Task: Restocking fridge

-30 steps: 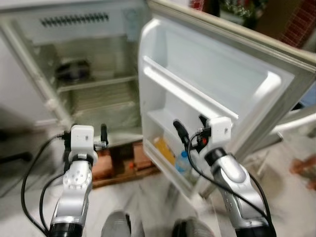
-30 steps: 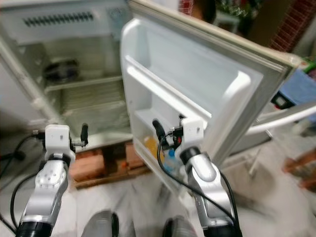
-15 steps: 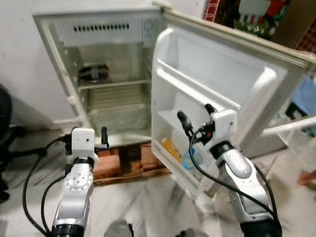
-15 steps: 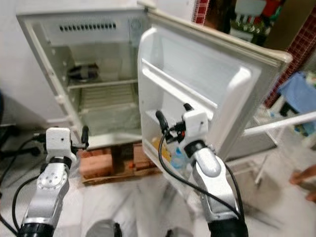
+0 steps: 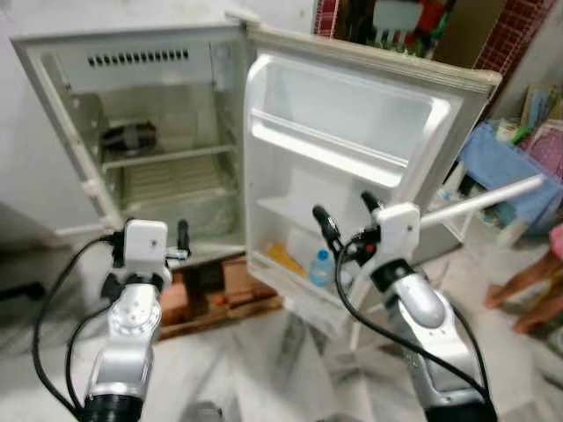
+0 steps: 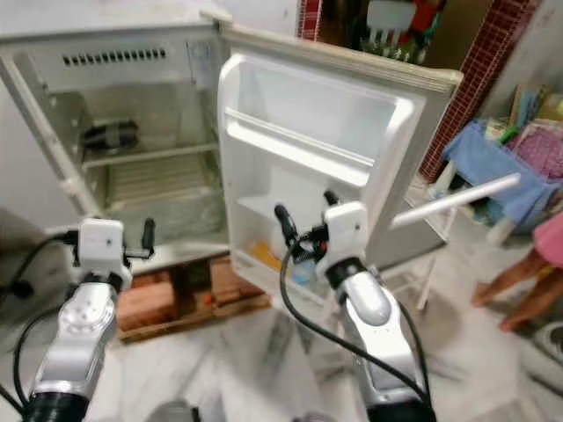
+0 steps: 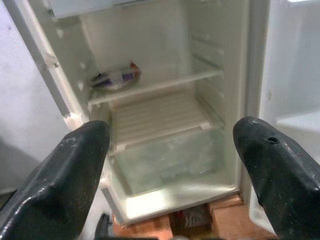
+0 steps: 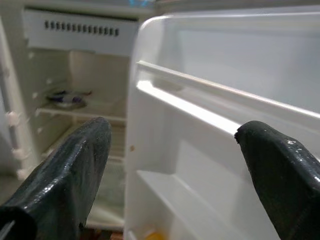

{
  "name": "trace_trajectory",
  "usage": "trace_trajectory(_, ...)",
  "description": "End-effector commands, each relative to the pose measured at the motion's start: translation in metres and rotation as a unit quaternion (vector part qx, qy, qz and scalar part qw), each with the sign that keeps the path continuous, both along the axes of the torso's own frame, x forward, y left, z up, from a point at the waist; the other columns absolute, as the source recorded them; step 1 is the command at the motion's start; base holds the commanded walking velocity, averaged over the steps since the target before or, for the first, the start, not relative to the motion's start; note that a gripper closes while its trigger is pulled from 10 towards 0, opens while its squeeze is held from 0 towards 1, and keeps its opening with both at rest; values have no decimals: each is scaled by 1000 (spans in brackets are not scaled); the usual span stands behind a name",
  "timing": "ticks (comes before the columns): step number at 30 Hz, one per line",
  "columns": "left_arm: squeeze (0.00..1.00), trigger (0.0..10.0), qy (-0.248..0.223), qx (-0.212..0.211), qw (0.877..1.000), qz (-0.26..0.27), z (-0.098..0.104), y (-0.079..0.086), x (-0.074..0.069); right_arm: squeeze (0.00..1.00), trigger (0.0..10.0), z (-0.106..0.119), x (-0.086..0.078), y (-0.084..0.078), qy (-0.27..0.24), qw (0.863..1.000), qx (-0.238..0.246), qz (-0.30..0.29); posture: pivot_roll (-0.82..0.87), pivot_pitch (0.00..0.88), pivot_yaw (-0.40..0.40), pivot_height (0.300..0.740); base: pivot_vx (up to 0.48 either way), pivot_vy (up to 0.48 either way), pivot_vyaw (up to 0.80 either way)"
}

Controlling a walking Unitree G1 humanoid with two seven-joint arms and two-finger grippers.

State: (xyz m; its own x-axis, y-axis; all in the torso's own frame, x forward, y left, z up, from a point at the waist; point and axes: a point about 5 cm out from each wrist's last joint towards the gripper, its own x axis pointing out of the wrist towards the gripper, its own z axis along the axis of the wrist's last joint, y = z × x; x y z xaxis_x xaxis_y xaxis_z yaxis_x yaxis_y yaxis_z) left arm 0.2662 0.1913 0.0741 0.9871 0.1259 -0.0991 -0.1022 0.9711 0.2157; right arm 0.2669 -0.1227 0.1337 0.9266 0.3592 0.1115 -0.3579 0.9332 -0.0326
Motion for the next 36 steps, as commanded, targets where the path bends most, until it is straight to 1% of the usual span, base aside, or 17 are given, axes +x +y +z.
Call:
trace_trajectory(1, 0, 10000, -4, 3, 1000, -13, 3, -7, 4, 0, 10000, -4, 1, -11, 9, 1000, -11, -26, 71, 13, -9, 740, 0, -480, 0)
trace_trajectory(3, 0, 10000, -4, 3, 1000, -13, 3, -7, 4, 0, 10000, -2, 2, -11, 11, 1000, 0, -23, 72, 13, -10, 740, 0, -480, 0)
trace_trajectory(5, 0, 10000, -4, 2, 1000, -14, 3, -7, 4, 0, 10000, 2, 2, -10, 2, 1000, 8, -16, 72, 14, -10, 740, 0, -480, 0)
trace_trajectory(12, 0, 10000, 5, 7, 1000, -14, 1, -7, 4, 0, 10000, 4, 3, -9, -13, 1000, -2, -17, 72, 14, -9, 740, 0, -480, 0)
trace_trajectory(17, 0, 10000, 7, 12, 1000, -13, 0, -7, 5, 0, 10000, 9, 5, -6, -34, 999, -13, -4, 72, 13, -9, 740, 0, -480, 656)
trace_trajectory(23, 0, 10000, 3, 13, 1000, -8, 0, -6, 6, 0, 10000, 9, 10, -5, -32, 999, -14, 7, 73, 12, -10, 740, 0, -480, 786)
trace_trajectory(29, 0, 10000, -2, 2, 1000, -7, 1, -6, 5, 0, 10000, 9, 15, -1, -36, 999, -18, 14, 77, 13, -12, 740, 0, 0, 788)
trace_trajectory(36, 0, 10000, 0, 11, 1000, -5, 1, -6, 4, 0, 10000, 12, 20, -1, -45, 999, -15, 2, 81, 16, -13, 740, 0, 0, 788)
